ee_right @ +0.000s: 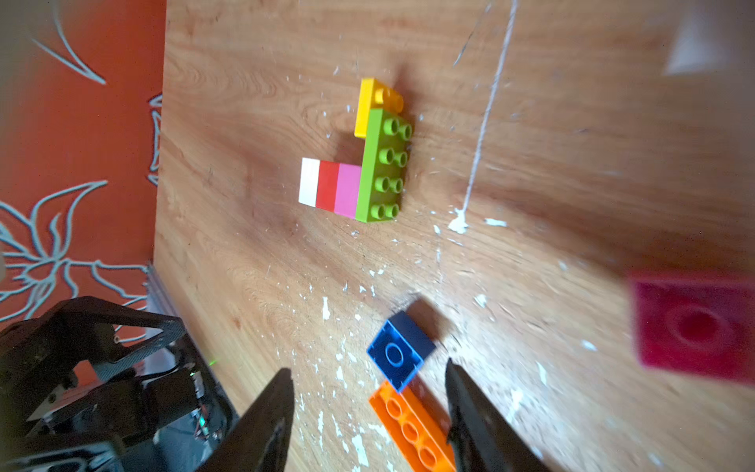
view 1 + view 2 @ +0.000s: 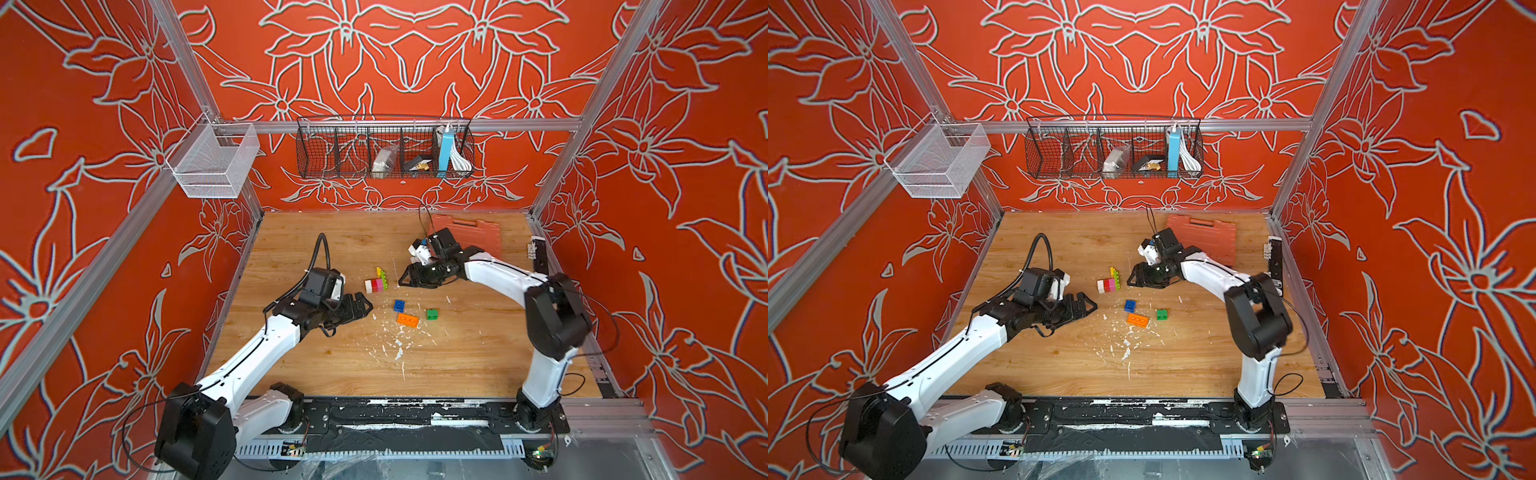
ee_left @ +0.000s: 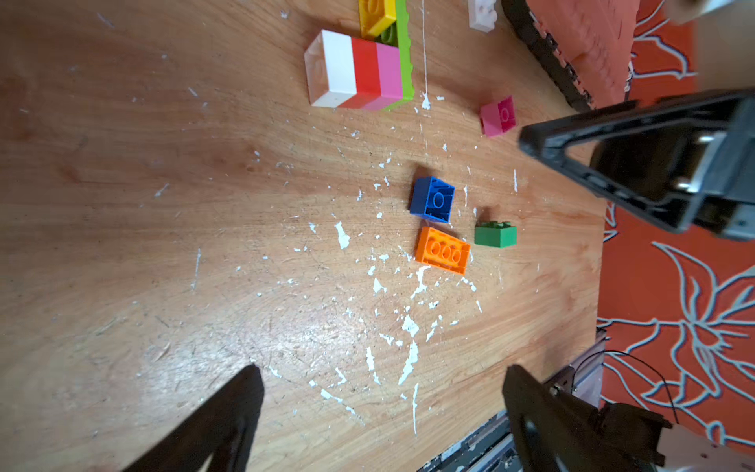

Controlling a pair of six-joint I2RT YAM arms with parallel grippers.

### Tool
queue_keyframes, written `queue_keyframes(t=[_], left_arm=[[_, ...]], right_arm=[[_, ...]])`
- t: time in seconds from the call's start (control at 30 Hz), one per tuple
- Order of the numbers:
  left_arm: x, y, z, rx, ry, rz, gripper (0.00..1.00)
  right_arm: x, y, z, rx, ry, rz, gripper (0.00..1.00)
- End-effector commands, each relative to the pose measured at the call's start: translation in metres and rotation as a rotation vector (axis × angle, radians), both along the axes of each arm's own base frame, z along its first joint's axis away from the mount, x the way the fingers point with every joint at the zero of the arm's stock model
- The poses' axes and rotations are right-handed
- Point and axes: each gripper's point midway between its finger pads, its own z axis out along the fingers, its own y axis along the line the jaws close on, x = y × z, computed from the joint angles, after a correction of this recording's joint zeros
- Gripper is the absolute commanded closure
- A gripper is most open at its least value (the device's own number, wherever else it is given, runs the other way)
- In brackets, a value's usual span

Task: Assemble the letter r with lego
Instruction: Place the lego brick at the center of the board, then pick up the lego brick from the center of the board.

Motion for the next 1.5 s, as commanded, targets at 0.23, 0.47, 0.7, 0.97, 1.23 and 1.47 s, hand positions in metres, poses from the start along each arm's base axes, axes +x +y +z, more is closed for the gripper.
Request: queue_keyframes(t=[0.23,0.47,0.7,0.97,1.23,1.47], left_arm=[[0.015,-0.043,-0.018,0.245,-0.014,-0.144,0.16],[0.034,-0.075,-0.041,0.386,0.040,-0.246,0.18],[0.058,-0.088,-0.066,0.510,0.084,-0.279,0.30],[0.069,-0.105,-0.086,0.563,0.107,-0.339,0.35],[0.072,-0.111,-0.102,0.610,0.122,-0.376,0.41],[0.078,-0.110,-0.108,0.658,0.123,-0.385,0.46]], right_arm=[[-0.044,-0.110,0.014,-0.308,-0.181,-0.245,0.41],[-0.083,-0.147,0.016,-0.288,-0.208,-0.354,0.42],[-0.104,-0.170,0.026,-0.314,-0.248,-0.387,0.42],[-0.107,-0.178,0.034,-0.335,-0.276,-0.389,0.43],[-0.108,-0.177,0.029,-0.334,-0.268,-0.381,0.43],[-0.106,-0.174,0.025,-0.334,-0.256,-0.370,0.44]])
